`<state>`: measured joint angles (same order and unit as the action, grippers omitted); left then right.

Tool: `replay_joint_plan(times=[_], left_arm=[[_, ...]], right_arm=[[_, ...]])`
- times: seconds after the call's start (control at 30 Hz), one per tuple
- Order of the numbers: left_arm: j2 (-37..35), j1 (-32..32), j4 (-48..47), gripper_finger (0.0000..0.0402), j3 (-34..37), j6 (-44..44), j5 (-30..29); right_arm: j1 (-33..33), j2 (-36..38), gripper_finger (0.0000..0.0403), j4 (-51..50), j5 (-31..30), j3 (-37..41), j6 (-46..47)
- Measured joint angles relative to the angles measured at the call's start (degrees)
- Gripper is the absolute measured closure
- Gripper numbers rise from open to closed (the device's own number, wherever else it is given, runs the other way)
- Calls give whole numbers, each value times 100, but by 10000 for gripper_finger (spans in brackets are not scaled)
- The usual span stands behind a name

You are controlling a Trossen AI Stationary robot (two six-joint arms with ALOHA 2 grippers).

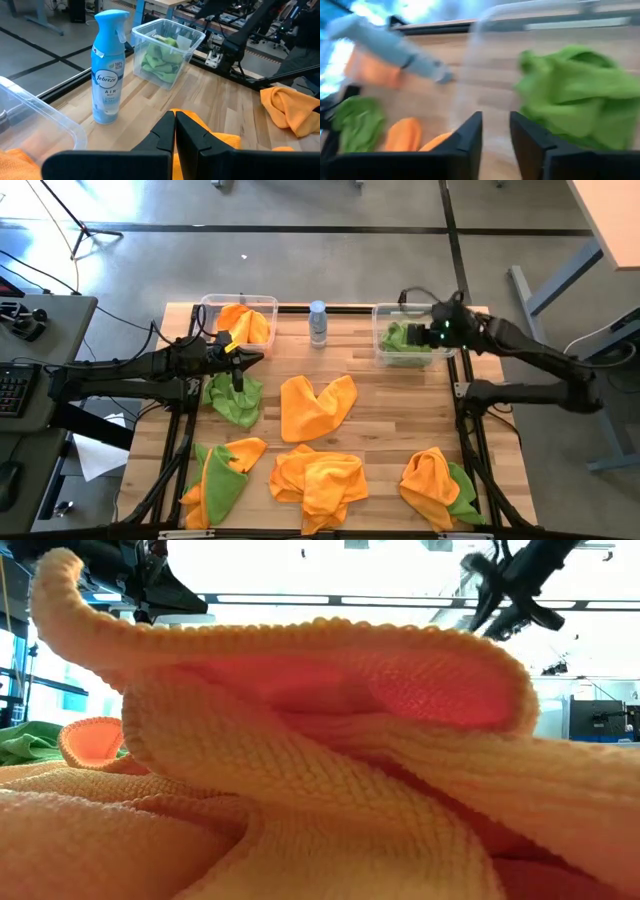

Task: Sort microfiber towel by color & place in baskets
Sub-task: Put the orange towel into the left transparent bin

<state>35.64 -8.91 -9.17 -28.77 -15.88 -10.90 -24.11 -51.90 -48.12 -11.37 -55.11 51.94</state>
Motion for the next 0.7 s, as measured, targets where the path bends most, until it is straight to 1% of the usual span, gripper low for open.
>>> replay_joint_plan(times=[0.1, 0.13, 0.27, 0.33, 0.4, 0.53, 0.57, 0.7], left_arm=[[0, -1, 0, 401, 0, 0, 0], [0, -2, 0, 401, 0, 0, 0], [0, 0, 0, 401, 0, 0, 0], [0, -2, 0, 401, 0, 1, 1], [0, -2, 0, 401, 0, 0, 2], [0, 0, 0, 401, 0, 0, 2], [0, -1, 1, 401, 0, 0, 2], [0, 0, 2, 398, 0, 0, 2]], right_arm=[[1070, -77, 385, 389, -633, 2, 213], [1411, -137, 393, 614, -884, 2, 208], [2609, -495, 387, 1478, -1865, 2, 139], [3066, -699, 394, 1817, -2147, 2, -88], [3419, -914, 400, 1999, -2191, 2, -490], [3920, -1283, 395, 1989, -2058, 2, -1010], [4008, -1373, 395, 1976, -2015, 2, -1008], [4193, -1637, 401, 1971, -1882, 2, -530]])
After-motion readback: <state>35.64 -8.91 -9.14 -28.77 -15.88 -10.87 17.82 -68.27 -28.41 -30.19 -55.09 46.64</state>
